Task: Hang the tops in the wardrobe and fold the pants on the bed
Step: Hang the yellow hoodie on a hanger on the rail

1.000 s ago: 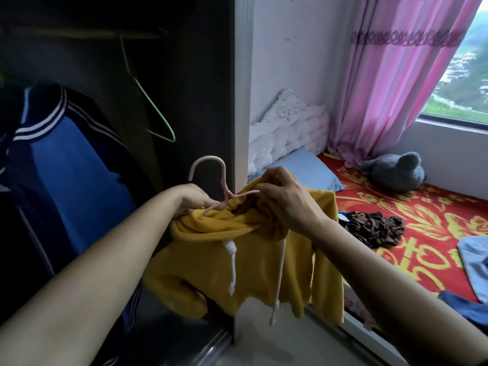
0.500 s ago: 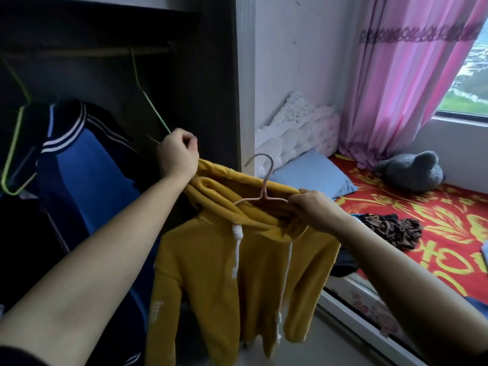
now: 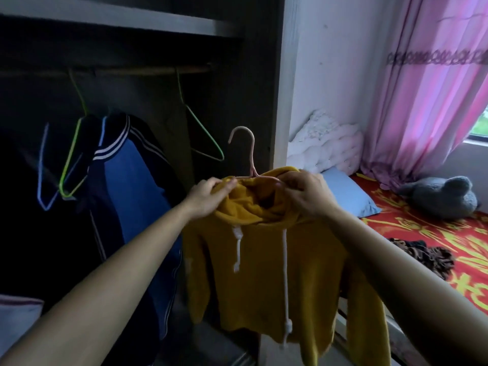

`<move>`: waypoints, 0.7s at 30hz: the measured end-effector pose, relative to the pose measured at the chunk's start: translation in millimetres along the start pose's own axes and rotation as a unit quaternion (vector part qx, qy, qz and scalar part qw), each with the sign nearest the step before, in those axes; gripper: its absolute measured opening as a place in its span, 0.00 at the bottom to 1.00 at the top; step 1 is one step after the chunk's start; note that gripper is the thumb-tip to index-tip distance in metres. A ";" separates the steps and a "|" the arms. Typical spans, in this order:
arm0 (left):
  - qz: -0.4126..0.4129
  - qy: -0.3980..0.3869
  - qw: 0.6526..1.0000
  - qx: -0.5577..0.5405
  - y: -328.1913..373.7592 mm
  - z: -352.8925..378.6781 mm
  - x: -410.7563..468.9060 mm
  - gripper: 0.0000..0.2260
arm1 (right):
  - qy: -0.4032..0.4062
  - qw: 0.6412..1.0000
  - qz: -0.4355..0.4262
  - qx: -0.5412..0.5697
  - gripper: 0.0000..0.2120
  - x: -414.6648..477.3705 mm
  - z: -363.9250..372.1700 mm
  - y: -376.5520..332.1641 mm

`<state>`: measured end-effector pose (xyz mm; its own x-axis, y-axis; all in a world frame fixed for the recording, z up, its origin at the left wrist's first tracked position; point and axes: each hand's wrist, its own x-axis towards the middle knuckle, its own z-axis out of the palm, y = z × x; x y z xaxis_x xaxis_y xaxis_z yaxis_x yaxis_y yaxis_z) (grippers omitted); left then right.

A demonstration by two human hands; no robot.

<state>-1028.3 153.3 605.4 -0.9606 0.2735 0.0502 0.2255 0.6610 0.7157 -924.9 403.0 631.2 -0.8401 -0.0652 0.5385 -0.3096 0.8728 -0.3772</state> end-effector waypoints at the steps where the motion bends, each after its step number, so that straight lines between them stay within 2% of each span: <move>1: 0.014 0.013 0.999 0.032 -7.6 1.2 1.3 0.32 | 0.002 1.000 0.007 0.016 0.10 2.1 0.2 -5.5; 4: 0.063 0.098 0.991 0.072 -22.8 -3.5 7.0 0.19 | -0.022 0.996 0.043 0.069 0.09 8.5 3.6 -24.5; 6: 0.099 0.133 0.984 0.060 -28.2 -12.7 14.0 0.16 | -0.083 0.981 0.104 0.139 0.07 18.1 5.2 -37.7; 9: 0.128 0.147 0.980 0.037 -29.7 -35.6 24.7 0.15 | -0.184 0.909 0.200 0.316 0.08 37.0 2.6 -62.0; 10: 0.132 0.139 0.981 0.034 -29.6 -46.1 28.2 0.16 | -0.186 0.899 0.204 0.340 0.08 43.6 3.0 -68.9; 12: 0.131 0.125 0.982 0.045 -29.3 -72.8 34.3 0.19 | -0.153 0.904 0.200 0.345 0.07 57.5 7.9 -82.2; 14: 0.126 0.150 0.977 0.078 -30.3 -105.6 38.7 0.24 | -0.110 0.909 0.194 0.353 0.07 69.8 16.3 -93.9; 15: 0.129 0.197 0.966 0.106 -31.9 -122.8 39.2 0.26 | -0.099 0.909 0.188 0.360 0.07 75.5 21.4 -99.2; 17: 0.128 0.331 0.919 0.171 -37.9 -155.2 35.4 0.26 | -0.105 0.904 0.178 0.374 0.08 85.0 32.4 -110.4; 19: 0.094 0.420 0.882 0.192 -49.0 -180.9 29.8 0.27 | -0.126 0.895 0.173 0.393 0.08 93.6 44.1 -124.9; 21: 0.039 0.413 0.897 0.151 -60.2 -200.6 26.9 0.30 | -0.139 0.887 0.162 0.410 0.12 104.1 56.8 -138.4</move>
<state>-1100.3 -19.4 703.4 -0.7051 -0.2008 0.6801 0.2112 0.8560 0.4718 -994.8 247.9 696.7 -0.9861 -0.0909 0.1389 -0.1565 0.2301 -0.9605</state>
